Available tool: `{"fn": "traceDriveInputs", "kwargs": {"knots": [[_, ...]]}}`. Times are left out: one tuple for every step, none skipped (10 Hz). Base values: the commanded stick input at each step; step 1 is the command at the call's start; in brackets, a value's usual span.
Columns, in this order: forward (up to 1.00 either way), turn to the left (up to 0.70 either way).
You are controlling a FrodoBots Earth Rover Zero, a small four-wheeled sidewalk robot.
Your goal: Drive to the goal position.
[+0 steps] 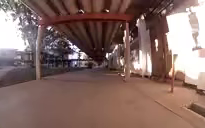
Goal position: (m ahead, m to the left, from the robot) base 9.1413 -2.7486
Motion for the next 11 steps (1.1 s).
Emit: {"fn": "traceDriveInputs", "kwargs": {"knots": [[0.70, 0.00], [0.70, 0.00], [0.70, 0.00], [0.70, 0.00], [0.70, 0.00], [0.70, 0.00], [0.70, 0.00], [0.70, 0.00], [0.70, 0.00], [0.70, 0.00], [0.70, 0.00]]}}
